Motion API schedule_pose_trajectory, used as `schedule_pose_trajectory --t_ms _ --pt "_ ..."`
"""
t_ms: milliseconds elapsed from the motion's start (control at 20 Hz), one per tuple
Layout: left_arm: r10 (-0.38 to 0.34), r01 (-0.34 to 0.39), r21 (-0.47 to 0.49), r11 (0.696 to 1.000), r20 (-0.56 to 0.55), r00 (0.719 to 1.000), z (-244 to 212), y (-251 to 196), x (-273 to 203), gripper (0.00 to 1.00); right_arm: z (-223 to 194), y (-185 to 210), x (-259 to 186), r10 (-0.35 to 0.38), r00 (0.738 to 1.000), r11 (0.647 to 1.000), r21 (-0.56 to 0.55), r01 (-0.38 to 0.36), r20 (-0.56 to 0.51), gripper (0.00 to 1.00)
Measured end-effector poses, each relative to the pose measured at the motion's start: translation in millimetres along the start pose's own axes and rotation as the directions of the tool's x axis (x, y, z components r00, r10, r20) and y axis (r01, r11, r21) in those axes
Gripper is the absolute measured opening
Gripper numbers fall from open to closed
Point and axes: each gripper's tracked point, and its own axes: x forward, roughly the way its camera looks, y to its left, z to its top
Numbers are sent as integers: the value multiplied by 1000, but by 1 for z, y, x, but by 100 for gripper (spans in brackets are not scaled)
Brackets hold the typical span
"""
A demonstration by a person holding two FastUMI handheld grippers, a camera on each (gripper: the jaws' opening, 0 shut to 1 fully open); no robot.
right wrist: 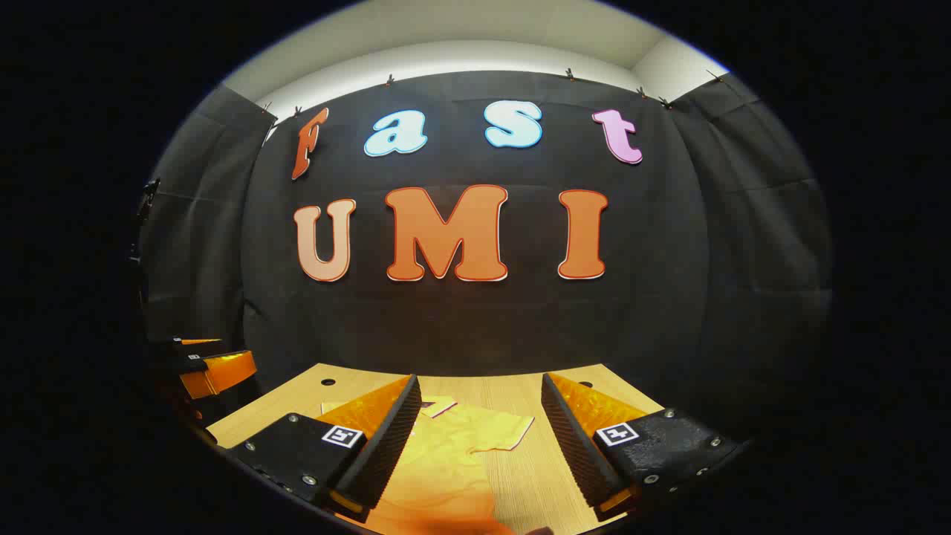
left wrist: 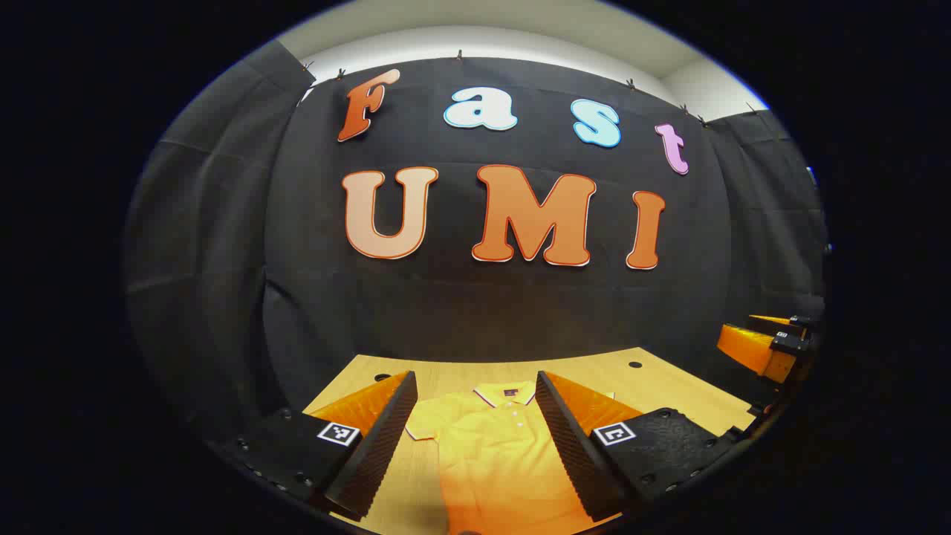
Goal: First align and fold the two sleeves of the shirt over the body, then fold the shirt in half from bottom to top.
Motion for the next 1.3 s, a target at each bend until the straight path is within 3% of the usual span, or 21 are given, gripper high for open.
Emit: schedule_pose_trajectory --t_ms 500,900,1300 --pt "24 -24 7 1000 31 999 17 -29 28 98 3 2 44 103 995 995 20 -103 -12 98" --pt "47 -47 24 999 13 999 9 -28 32 98 -15 5 56 131 990 991 23 -130 -51 98" --pt "56 -56 -57 997 -4 998 21 -12 61 97 -5 18 85 143 986 990 26 -141 -90 98"
